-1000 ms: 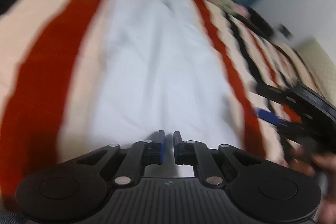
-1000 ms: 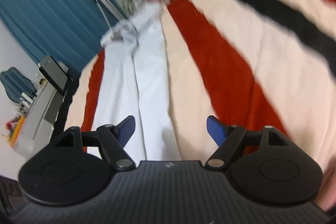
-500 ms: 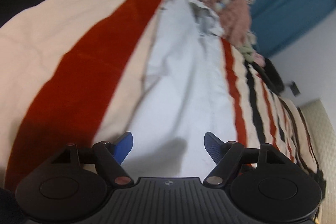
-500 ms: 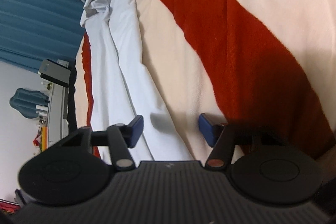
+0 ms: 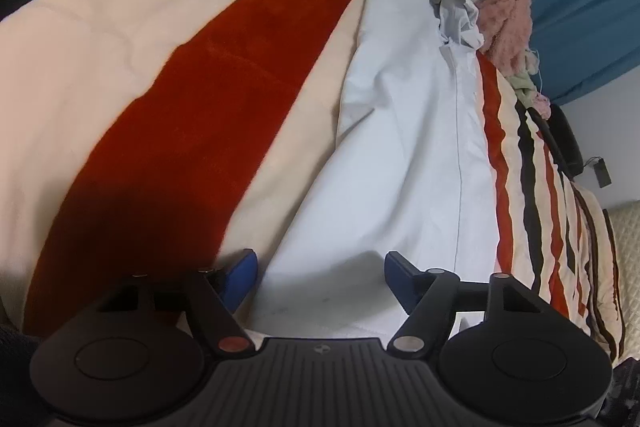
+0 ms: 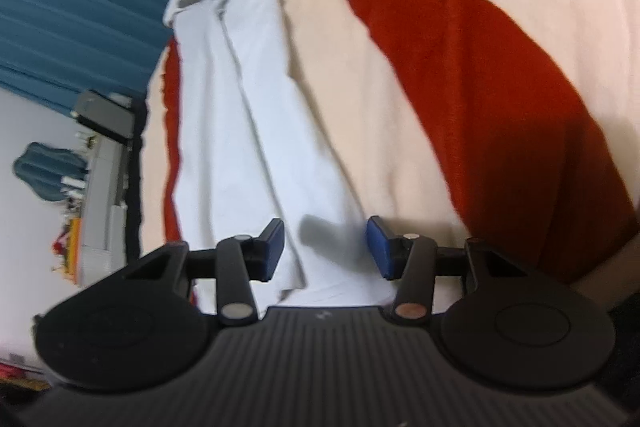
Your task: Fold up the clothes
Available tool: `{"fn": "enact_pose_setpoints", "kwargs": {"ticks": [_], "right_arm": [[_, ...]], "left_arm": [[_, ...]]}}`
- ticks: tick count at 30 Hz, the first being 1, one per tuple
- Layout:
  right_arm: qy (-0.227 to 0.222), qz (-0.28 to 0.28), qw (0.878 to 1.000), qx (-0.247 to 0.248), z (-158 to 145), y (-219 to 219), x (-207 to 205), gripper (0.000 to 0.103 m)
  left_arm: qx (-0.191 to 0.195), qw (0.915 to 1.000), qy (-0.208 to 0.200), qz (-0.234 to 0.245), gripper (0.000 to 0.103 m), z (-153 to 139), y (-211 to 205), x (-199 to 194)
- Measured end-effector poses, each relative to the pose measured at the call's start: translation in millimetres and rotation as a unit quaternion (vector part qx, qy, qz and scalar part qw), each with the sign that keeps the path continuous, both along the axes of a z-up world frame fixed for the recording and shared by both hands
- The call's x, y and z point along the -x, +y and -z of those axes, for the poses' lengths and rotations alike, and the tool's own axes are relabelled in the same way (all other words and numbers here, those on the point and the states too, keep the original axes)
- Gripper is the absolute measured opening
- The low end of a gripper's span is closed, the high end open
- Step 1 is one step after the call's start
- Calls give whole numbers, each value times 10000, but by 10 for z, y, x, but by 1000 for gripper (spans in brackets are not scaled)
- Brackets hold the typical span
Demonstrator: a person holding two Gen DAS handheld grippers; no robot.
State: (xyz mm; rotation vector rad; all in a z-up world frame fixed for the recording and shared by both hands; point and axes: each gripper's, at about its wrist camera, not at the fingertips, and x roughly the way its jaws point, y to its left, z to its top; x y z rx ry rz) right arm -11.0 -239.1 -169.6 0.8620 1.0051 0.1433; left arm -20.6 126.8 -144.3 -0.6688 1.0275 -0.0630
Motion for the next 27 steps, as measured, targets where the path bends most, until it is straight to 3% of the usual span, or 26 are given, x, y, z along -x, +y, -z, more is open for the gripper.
{"fn": "enact_pose_setpoints", "kwargs": {"ticks": [4, 7, 9, 12, 13, 15, 17, 22, 27], "right_arm": [[71, -124, 9997, 202, 15, 60, 0, 47], [189, -393, 9990, 139, 46, 125, -12, 49], [211, -484, 9986, 90, 46, 138, 8, 49], [256, -556, 9981, 46, 54, 165, 47, 45], [277, -557, 9980, 101, 48, 174, 57, 40], [301, -426, 9986, 102, 38, 144, 89, 12], [188, -349, 9992, -20, 12, 109, 127, 11], [-584, -188, 9980, -128, -290, 24, 228, 10], [-1428, -183, 9894, -197, -874, -109, 321, 9]], "left_arm": [[53, 9998, 134, 112, 63, 49, -36, -11], [27, 9997, 197, 106, 43, 60, -49, 16], [92, 9997, 216, 60, 20, 63, -36, 38], [348, 9993, 133, -66, 10, 56, 20, 77], [470, 9988, 79, -120, 8, 50, 48, 92], [714, 9972, -30, -229, 7, 40, 103, 122], [1015, 9940, -216, -332, 6, -18, 158, 163], [1597, 9835, -670, -525, 5, -283, 294, 262], [1954, 9719, -1216, -498, 4, -801, 338, 365]]}}
